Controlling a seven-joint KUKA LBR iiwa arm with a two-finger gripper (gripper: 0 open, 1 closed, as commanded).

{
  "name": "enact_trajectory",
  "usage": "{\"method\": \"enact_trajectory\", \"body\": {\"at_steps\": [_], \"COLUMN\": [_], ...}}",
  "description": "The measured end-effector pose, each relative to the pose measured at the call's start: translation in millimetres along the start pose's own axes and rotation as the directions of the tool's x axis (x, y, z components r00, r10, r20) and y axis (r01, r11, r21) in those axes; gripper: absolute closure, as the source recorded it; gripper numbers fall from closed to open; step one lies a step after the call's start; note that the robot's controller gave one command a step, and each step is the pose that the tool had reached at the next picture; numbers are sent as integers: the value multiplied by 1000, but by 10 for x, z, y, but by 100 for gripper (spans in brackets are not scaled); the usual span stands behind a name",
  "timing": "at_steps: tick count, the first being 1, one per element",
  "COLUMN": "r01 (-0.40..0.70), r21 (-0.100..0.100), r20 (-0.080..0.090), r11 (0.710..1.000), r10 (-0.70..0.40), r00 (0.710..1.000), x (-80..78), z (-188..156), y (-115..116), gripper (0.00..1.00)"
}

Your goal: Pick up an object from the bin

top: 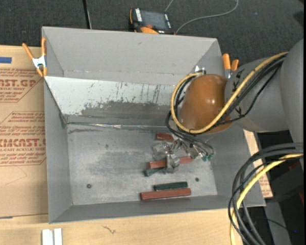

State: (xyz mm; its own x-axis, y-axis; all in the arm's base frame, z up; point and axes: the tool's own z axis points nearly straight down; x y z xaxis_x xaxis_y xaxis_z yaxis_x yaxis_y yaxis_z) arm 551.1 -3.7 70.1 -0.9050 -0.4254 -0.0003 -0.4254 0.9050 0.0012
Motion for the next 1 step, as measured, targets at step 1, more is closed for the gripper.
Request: {"method": "enact_trajectory", "body": {"at_steps": [1], "r01": [110], "r21": [6], "r20": [7], "r11": [994], "r10": [-110], "r00": [994], "x": [184], "z": [-1537], "y": [-9], "gripper": [100]}}
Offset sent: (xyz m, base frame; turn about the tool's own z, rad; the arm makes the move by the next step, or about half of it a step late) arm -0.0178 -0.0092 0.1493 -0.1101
